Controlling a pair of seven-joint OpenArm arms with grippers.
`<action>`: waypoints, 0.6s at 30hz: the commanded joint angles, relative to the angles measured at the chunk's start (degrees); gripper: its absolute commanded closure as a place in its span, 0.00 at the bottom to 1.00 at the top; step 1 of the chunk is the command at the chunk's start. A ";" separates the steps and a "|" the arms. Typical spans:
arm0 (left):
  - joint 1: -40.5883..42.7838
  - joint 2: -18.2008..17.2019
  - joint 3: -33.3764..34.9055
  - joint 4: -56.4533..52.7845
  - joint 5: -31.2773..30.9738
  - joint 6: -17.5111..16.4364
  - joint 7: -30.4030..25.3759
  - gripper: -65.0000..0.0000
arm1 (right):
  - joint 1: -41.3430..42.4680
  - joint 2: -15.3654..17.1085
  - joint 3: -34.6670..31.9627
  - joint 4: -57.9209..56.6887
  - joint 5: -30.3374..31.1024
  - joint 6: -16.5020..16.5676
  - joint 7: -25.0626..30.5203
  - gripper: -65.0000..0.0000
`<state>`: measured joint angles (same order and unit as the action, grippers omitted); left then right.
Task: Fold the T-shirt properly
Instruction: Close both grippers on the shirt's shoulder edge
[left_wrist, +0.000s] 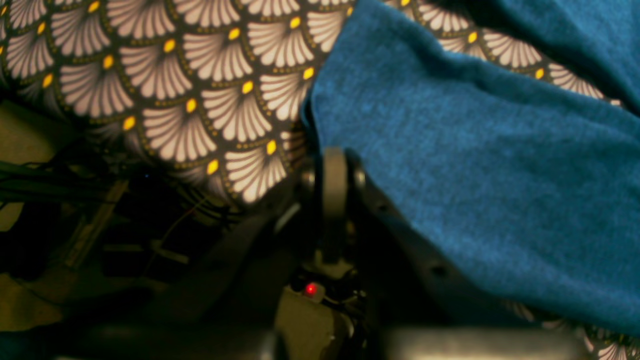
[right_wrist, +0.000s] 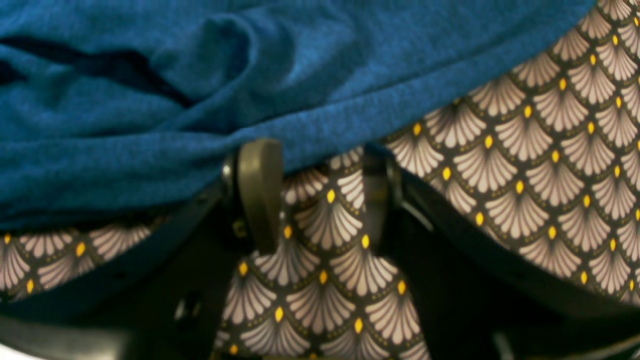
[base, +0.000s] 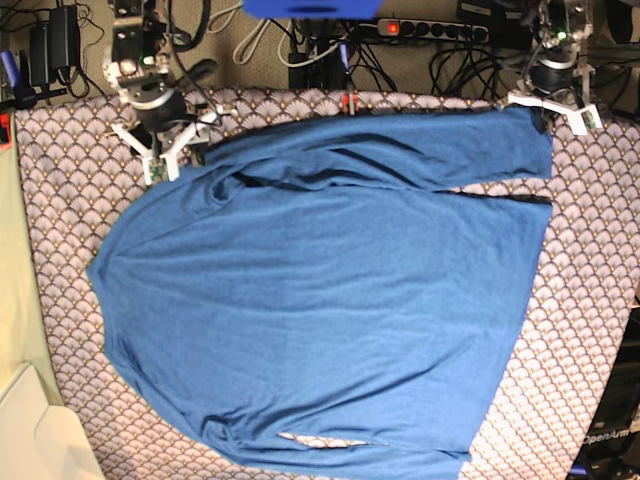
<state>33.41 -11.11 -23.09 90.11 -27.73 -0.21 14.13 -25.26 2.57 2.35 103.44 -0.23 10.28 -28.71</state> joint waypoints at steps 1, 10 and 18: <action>0.31 -0.36 -0.25 0.84 -0.27 -0.19 0.33 0.99 | 0.24 0.29 -0.11 0.78 0.10 -0.04 1.06 0.58; 0.39 -0.36 0.01 0.93 -0.27 -0.19 0.33 0.99 | 1.21 0.20 -0.20 0.52 0.10 -0.04 1.06 0.58; 0.57 -0.36 0.01 0.93 -0.45 -0.19 0.33 0.99 | 2.79 0.29 -0.20 -5.02 0.10 -0.04 1.06 0.58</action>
<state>33.43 -11.11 -23.03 90.28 -27.79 -0.21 14.33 -22.68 2.70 2.17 97.84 -0.14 10.28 -27.83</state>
